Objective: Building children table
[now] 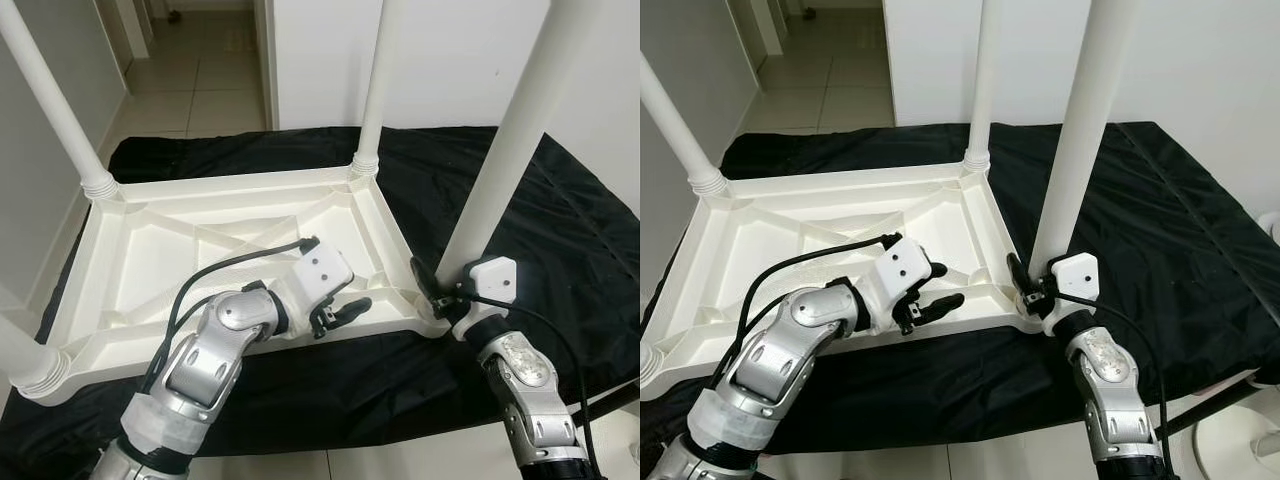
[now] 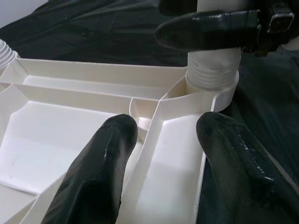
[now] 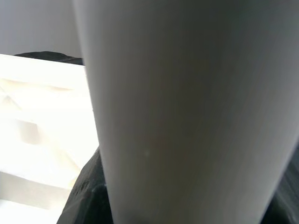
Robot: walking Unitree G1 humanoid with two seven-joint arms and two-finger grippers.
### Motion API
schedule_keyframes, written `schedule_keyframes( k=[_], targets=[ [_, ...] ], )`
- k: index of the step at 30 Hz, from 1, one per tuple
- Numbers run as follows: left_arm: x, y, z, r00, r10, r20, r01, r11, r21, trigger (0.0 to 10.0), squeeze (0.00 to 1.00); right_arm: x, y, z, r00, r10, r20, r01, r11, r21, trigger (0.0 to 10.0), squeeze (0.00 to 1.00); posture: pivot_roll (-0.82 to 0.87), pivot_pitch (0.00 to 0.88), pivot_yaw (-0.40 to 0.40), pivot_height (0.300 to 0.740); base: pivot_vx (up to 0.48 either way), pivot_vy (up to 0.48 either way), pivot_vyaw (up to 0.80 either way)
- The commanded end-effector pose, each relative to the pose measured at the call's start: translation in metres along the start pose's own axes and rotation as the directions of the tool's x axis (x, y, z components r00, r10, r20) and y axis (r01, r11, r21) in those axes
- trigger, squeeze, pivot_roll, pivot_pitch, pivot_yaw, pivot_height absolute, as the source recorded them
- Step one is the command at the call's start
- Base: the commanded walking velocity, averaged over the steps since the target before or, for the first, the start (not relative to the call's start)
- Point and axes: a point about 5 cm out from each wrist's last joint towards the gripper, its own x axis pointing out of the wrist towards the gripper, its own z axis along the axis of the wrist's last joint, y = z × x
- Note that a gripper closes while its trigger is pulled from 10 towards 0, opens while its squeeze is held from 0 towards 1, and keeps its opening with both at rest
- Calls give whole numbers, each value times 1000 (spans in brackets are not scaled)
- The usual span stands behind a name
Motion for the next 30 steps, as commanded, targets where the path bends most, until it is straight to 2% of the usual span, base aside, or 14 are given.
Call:
schedule_keyframes(
  k=[1,7,8,11,13,18,20,30],
  targets=[
    [1,1,3,1000,3,9,-3,1000,3,10000,0,-5,-1,-24,992,-5,-123,9,999,36,10000,0,-66,43,30,740,0,0,0],
    [1,2,5,1000,4,11,-4,1000,6,10000,0,1,6,-25,991,53,-119,-46,997,54,10000,0,-61,46,29,740,0,0,0],
    [1,2,5,1000,5,11,-5,1000,8,10000,0,5,13,-25,989,91,-114,-79,991,108,10000,0,-61,47,29,740,0,0,0],
    [1,2,5,1000,6,11,-6,1000,9,10000,0,5,13,-25,990,90,-113,-77,990,117,10000,0,-58,47,26,740,0,0,0],
    [1,2,6,1000,11,14,-11,1000,11,10000,0,8,10,-28,989,55,-137,-27,980,200,10000,0,-55,46,22,740,0,0,0],
    [1,2,6,1000,15,16,-16,1000,11,10000,0,10,8,-31,986,34,-165,5,973,229,10000,0,-55,46,22,740,0,0,0],
    [0,2,7,1000,21,18,-22,1000,10,10000,0,10,7,-34,981,3,-195,49,964,261,10000,0,-54,48,15,740,0,0,0],
    [0,2,7,999,28,21,-28,1000,6,10000,0,9,12,-34,983,-3,-183,43,975,218,10000,0,-55,49,10,740,0,0,0]
  ],
)
